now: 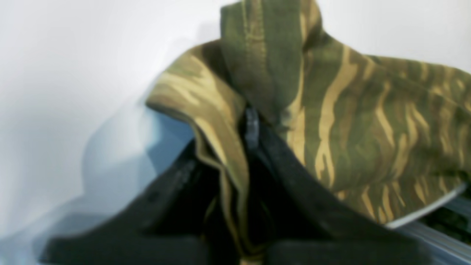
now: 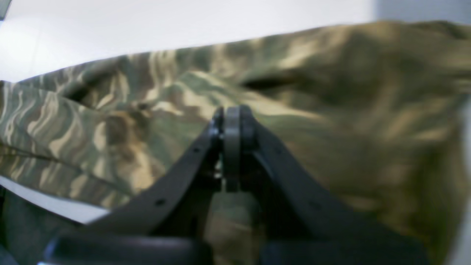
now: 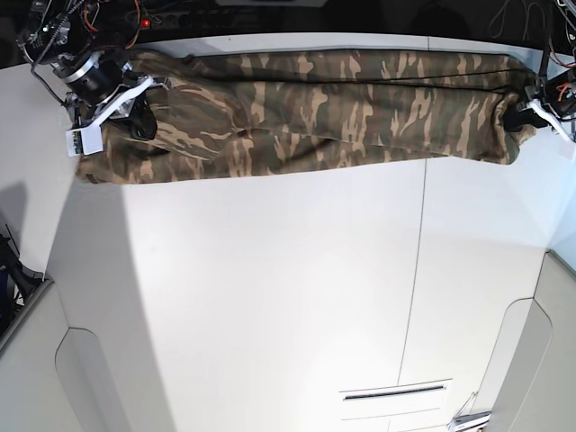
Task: Fold the T-shirt properly
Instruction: 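Regrasp the folded strip ends with both grippers and tighten the fold, then fold the strip end held by the left gripper toward the right gripper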
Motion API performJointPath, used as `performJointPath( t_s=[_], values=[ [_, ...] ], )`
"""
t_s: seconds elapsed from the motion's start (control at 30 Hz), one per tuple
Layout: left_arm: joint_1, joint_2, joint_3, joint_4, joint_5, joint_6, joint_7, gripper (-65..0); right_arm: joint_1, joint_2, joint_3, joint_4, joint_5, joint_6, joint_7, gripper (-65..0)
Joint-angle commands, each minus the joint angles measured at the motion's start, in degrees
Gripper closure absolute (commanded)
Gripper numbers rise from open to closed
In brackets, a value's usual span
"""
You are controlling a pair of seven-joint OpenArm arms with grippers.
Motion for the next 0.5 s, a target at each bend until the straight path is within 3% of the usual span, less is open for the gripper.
performJointPath(
  t_s=[0.0, 0.2, 0.33, 0.47],
  values=[
    [-1.4, -2.2, -1.1, 0.7, -1.0, -0.5, -0.7, 0.0, 0.0, 0.8, 0.2, 1.8, 1.8, 0.2, 1.3, 0.0],
    [-9.0, -8.0, -1.8, 0.7, -1.0, -0.5, -0.3, 0.0, 1.2, 0.7, 0.2, 6.4, 1.8, 0.2, 1.6, 0.0],
    [-14.1, -11.7, -1.8, 1.1, -2.0, -0.5, 4.3, 0.0, 1.2, 0.7, 0.2, 7.7, 1.6, 0.2, 1.5, 0.0],
    [-16.1, -12.3, -1.8, 3.6, -6.9, -0.5, 9.2, 0.0, 1.1, 0.7, 0.2, 7.7, 1.6, 0.2, 1.5, 0.0]
  ],
)
